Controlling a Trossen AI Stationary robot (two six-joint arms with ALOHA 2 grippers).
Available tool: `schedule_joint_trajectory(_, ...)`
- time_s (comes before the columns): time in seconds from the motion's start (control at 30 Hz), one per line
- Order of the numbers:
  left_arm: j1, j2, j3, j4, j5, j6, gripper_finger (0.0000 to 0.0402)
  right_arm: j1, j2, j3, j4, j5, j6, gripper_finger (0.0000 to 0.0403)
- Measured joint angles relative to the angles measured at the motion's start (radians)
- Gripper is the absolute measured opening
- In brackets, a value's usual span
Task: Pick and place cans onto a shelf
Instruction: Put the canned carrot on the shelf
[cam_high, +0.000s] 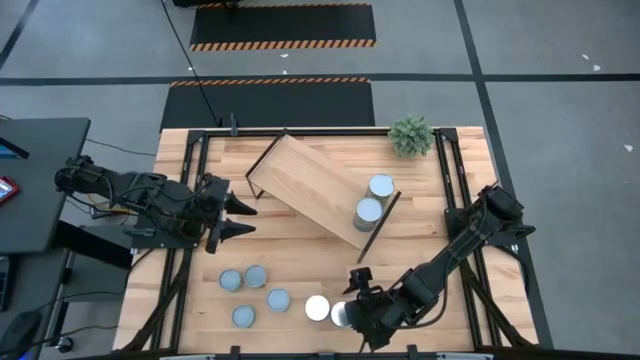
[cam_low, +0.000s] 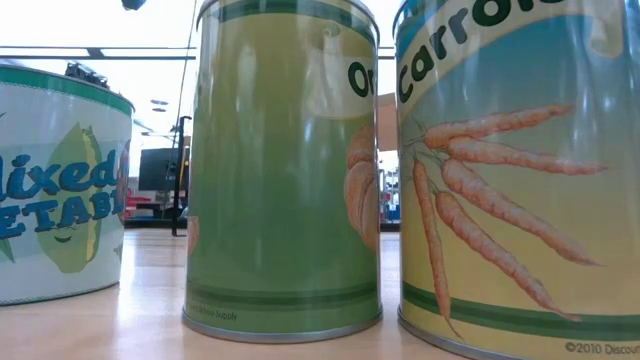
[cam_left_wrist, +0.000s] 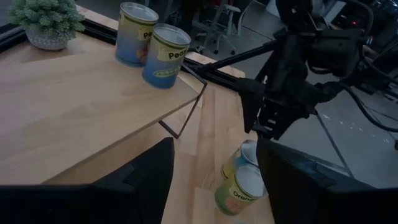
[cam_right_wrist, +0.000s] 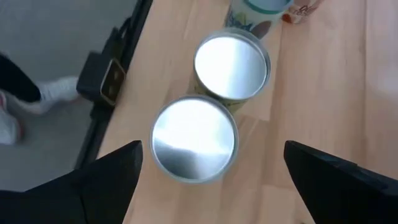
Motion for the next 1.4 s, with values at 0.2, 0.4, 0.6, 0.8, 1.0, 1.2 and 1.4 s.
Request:
schedule_joint_trajectory(0.2,0.000,0.000,0.000,-0.001,-0.052,-0.003,0.0235,0.000,0.000,-0.057,0.150,-0.017,0.003,0.0397)
schedule_joint_trajectory(0.4,0.000,0.000,0.000,-0.015,-0.054,-0.024,0.0235,-0.003,0.000,-0.100,0.190,-0.019,-0.014,0.0397)
schedule_joint_trajectory(0.6,0.000,0.000,0.000,-0.017,-0.054,-0.050,0.0235,-0.003,0.000,-0.168,0.335,0.004,-0.064,0.0397)
schedule_joint_trajectory(0.8,0.000,0.000,0.000,-0.021,-0.054,-0.051,0.0235,-0.003,0.000,-0.211,0.370,0.013,-0.061,0.0397)
schedule_joint_trajectory(1.0,0.000,0.000,0.000,-0.021,-0.054,-0.051,0.0235,-0.003,0.000,-0.241,0.392,0.003,-0.058,0.0397)
schedule_joint_trajectory(1.2,0.000,0.000,0.000,-0.022,-0.054,-0.051,0.0235,-0.007,0.000,-0.292,0.480,0.001,-0.057,0.0397)
schedule_joint_trajectory(1.4,0.000,0.000,0.000,-0.036,-0.054,-0.051,0.0235,-0.033,0.000,-0.317,0.495,-0.013,-0.057,0.0392)
